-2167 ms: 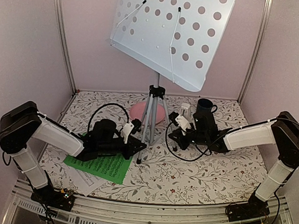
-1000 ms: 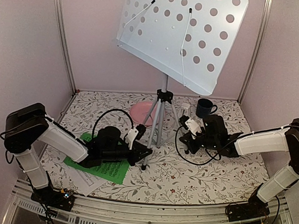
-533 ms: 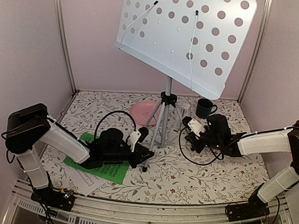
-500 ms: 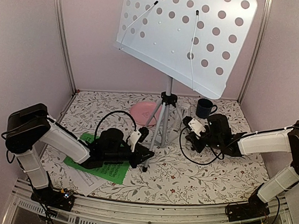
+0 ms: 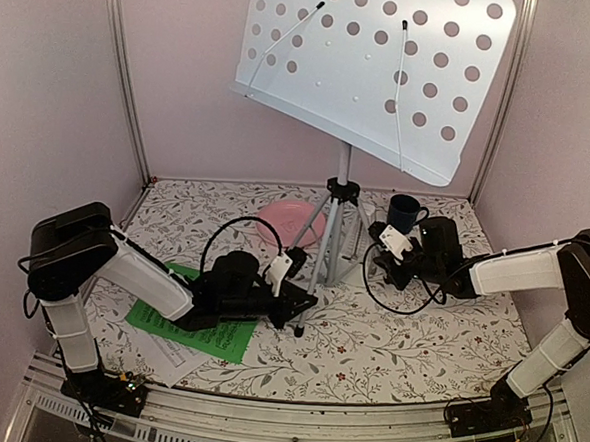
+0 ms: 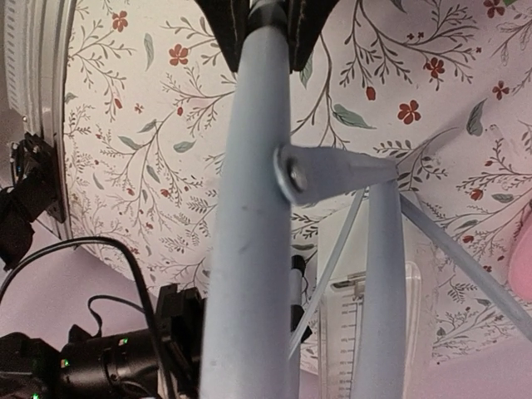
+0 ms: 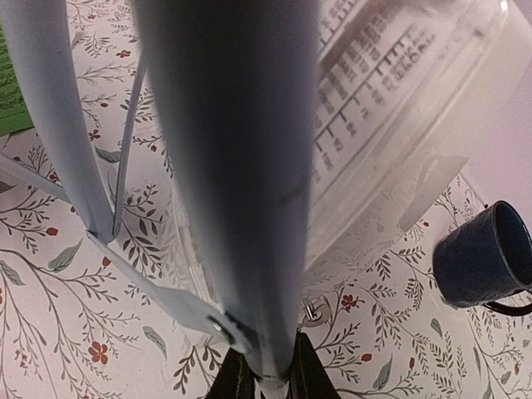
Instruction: Set up the instrument practice props
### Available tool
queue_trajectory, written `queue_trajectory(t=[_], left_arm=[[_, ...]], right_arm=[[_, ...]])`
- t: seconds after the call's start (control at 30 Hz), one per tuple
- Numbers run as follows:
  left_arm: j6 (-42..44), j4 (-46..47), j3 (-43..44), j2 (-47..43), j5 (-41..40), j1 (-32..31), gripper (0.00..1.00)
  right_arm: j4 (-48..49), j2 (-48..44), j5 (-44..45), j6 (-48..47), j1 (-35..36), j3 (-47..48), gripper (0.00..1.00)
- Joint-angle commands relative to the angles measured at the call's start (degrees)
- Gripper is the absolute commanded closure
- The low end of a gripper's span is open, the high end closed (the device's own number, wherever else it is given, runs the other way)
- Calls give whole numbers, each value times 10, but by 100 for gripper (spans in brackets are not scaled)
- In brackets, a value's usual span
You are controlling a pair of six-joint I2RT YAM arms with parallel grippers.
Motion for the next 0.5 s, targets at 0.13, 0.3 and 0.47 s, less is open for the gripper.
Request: queue_trajectory(t=[0.13, 0.3, 0.47], left_arm=[[-64, -68, -52, 0, 24, -20, 100], [-61, -91, -38, 1, 10, -20, 100], [-65, -106, 0, 16, 7, -20, 100]], right_arm=[[44, 56, 110, -10, -52, 58, 100], [49, 89, 107, -29, -56, 88, 100], [51, 91, 108, -44, -76, 80, 100]])
